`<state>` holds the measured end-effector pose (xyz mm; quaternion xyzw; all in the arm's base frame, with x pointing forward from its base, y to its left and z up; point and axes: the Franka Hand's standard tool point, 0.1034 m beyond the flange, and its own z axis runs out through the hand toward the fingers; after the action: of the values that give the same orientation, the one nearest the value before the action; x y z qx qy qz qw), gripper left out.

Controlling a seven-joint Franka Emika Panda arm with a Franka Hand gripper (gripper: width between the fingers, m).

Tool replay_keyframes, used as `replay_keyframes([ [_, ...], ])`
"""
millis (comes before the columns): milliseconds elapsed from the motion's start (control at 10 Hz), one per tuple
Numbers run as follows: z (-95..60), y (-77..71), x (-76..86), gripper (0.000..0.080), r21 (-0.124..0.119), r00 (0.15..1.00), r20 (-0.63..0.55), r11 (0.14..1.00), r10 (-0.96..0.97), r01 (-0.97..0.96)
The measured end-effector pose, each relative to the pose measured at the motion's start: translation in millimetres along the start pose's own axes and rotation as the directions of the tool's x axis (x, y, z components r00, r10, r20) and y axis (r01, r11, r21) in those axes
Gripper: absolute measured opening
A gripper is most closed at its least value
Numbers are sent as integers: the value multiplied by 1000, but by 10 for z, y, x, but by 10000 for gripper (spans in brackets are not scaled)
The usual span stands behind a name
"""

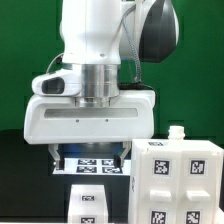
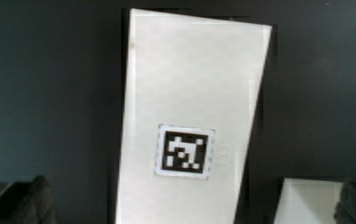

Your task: Assemble cabinet

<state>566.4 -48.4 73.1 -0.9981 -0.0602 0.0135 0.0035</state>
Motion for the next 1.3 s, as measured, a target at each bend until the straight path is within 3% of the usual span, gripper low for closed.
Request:
replay_keyframes([
  [200,282,75,-75,797,-34,1000,-16,999,2,-2],
  [400,432,58,-72,797,-42,1000,-7,999,12,-13],
  [900,623,47,-75,797,-47,1000,17,999,19,-18],
  [1100,623,49,-76,557,-47,1000,17,999,20,-19],
  [1300,622,50,-75,560,-47,1000,16,999,20,-19],
])
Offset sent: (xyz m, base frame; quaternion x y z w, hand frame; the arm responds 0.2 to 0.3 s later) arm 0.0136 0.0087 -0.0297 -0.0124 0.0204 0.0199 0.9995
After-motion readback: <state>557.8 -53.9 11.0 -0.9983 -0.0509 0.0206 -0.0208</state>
